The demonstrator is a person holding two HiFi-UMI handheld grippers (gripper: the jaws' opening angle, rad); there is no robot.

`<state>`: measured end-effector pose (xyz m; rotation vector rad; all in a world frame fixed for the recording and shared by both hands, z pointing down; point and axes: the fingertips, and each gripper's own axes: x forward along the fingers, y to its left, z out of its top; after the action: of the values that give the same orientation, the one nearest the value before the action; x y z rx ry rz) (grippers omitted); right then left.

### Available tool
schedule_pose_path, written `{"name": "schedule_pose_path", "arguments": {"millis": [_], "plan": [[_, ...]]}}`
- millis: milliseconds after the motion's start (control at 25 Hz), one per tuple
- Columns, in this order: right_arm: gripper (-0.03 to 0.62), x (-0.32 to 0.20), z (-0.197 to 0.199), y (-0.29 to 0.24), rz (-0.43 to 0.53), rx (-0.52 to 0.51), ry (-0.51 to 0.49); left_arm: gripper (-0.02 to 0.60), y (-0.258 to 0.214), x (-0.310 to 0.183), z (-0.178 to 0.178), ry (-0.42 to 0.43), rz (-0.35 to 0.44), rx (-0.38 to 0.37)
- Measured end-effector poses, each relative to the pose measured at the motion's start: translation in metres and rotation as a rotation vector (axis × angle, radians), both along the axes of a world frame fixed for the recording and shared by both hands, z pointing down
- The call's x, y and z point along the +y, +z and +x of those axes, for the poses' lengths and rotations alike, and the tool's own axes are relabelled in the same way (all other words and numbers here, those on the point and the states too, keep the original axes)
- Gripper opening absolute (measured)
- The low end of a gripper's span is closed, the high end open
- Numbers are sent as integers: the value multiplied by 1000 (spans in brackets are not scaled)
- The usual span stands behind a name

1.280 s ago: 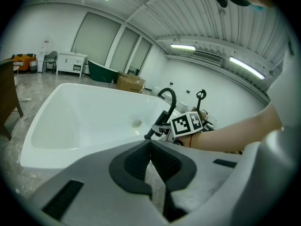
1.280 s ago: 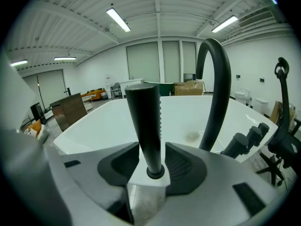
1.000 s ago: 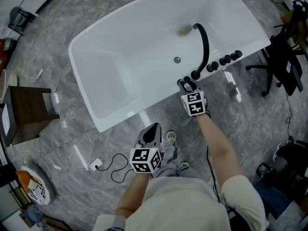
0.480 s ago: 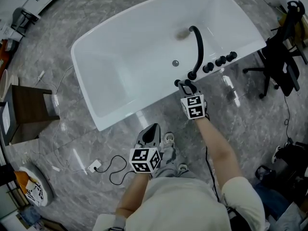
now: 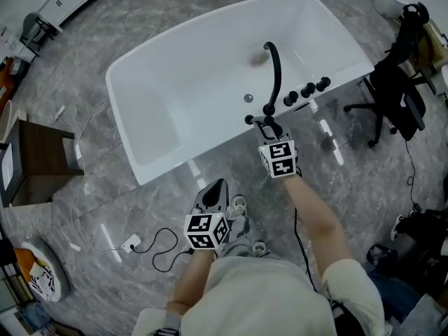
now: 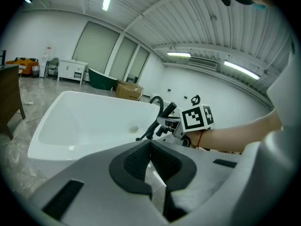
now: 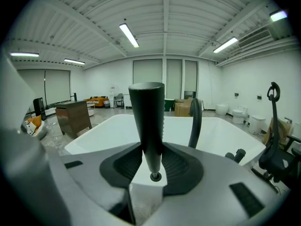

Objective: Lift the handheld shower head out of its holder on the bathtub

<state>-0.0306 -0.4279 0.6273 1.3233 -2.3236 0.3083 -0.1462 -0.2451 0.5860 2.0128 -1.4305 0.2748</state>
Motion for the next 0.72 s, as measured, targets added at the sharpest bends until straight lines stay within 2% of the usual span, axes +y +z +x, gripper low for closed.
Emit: {"name": "schedule_pose_path", "arguments": {"millis": [720], "plan": [[138, 100, 31, -125, 215, -114, -37, 21, -36, 90, 44, -4, 71, -9]]}}
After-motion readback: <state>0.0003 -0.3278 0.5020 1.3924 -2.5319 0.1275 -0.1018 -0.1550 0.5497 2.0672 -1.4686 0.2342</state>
